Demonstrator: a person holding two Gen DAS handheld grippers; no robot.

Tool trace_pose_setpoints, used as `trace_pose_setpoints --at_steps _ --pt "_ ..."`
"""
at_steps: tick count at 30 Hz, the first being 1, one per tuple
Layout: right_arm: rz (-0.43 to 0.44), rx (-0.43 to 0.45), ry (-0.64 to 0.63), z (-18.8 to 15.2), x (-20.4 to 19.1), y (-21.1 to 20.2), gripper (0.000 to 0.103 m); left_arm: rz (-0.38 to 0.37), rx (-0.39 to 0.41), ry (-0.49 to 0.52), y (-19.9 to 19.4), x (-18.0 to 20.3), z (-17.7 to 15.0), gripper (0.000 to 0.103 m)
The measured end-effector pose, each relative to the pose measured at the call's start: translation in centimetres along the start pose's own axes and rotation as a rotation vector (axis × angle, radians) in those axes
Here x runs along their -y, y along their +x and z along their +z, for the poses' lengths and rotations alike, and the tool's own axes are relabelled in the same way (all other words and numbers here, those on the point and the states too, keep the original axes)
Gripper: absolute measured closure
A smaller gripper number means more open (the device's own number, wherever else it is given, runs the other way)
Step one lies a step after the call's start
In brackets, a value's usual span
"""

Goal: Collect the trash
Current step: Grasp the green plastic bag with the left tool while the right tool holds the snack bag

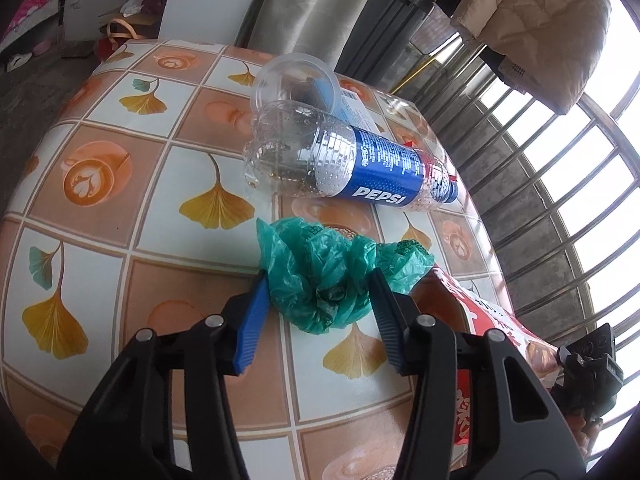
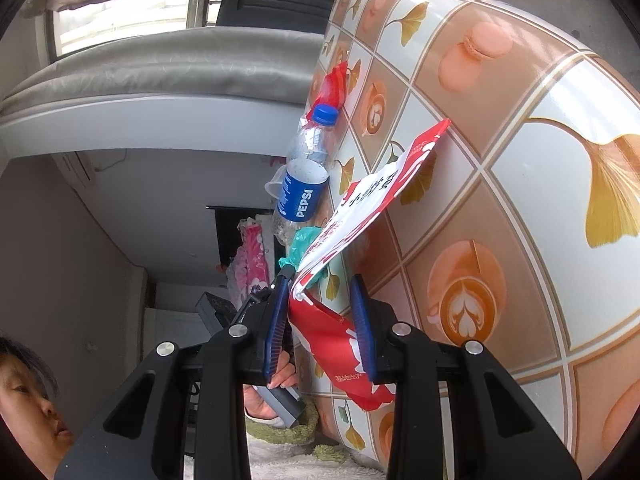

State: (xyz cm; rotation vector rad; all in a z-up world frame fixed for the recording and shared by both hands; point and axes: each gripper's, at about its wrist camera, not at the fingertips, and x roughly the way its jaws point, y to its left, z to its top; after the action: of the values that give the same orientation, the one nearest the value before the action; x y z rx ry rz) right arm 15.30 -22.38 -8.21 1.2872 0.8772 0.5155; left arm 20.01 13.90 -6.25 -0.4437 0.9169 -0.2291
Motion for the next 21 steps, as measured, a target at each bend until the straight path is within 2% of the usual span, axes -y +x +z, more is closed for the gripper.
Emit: trace_pose_setpoints --at_steps 4,5,21 --pt "0.002 0.0 -0.002 0.0 0.0 0.2 0.072 0.016 0.014 0.031 -0.4 0.5 0.1 0.06" --pt "0.003 -0.001 -0.002 0.0 0.0 0.2 0.072 0.019 0.016 0.037 -0.5 0.7 0.1 0.065" --pt "0.034 0.002 -0.025 0.1 -1.2 0.5 0.072 0.036 0.082 0.123 -3.5 2.0 0.3 0.066"
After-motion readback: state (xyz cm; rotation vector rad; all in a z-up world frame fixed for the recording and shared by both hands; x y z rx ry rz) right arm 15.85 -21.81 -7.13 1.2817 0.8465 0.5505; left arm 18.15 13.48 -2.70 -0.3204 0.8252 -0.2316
